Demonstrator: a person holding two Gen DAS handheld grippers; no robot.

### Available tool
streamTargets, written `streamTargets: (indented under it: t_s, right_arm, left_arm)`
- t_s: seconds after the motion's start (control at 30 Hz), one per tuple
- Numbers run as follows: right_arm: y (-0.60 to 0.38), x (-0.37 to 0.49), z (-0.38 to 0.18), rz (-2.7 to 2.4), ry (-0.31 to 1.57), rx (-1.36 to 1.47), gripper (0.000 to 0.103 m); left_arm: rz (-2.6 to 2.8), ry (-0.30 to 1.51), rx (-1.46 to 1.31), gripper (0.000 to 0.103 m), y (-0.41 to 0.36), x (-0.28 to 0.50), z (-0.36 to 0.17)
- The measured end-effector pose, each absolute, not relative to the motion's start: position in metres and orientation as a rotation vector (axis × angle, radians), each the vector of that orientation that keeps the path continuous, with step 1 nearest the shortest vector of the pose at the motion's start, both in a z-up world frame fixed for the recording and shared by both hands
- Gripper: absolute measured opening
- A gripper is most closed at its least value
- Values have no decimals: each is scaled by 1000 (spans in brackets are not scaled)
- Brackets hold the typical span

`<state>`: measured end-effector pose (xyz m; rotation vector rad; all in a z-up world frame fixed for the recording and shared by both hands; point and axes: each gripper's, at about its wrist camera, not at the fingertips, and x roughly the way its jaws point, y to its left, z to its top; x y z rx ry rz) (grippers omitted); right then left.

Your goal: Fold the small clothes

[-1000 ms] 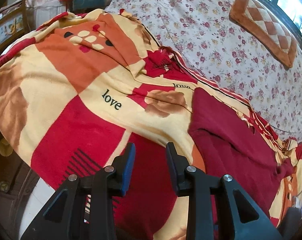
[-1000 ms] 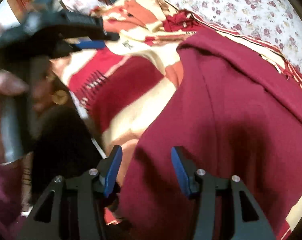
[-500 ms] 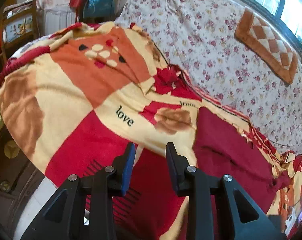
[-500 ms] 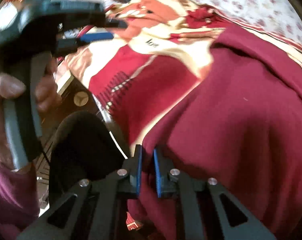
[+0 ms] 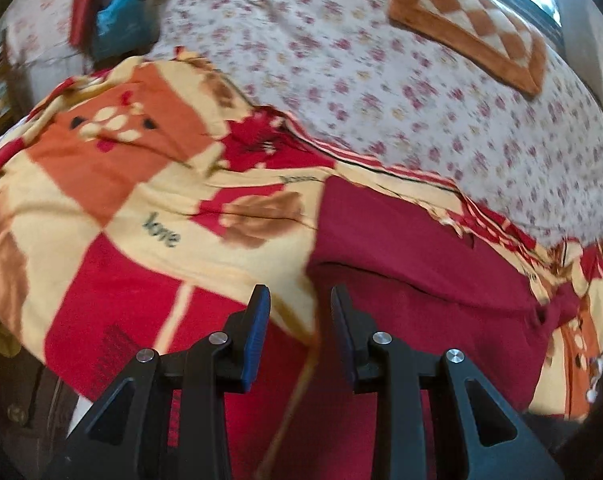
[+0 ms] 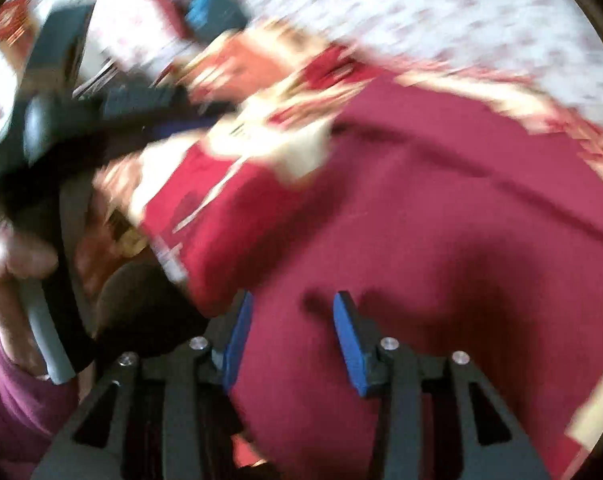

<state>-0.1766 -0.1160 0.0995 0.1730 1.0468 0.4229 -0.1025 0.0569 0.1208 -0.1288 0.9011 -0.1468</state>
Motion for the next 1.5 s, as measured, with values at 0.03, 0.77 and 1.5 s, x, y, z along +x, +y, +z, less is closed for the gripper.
streamTargets:
  t_s: [0.03, 0.77, 1.5]
  right_arm:
    - [-131, -176, 102, 365, 1030, 160, 46]
    - [-287, -118, 96, -11, 980, 246, 46]
    - [-344, -81, 91, -114, 1030, 179, 56]
  left_arm:
    - [-157, 904, -120, 11, 50, -101, 120]
    - [-202, 947, 14, 11, -41, -17, 94]
    - [-215, 970, -33, 13, -34, 6, 52]
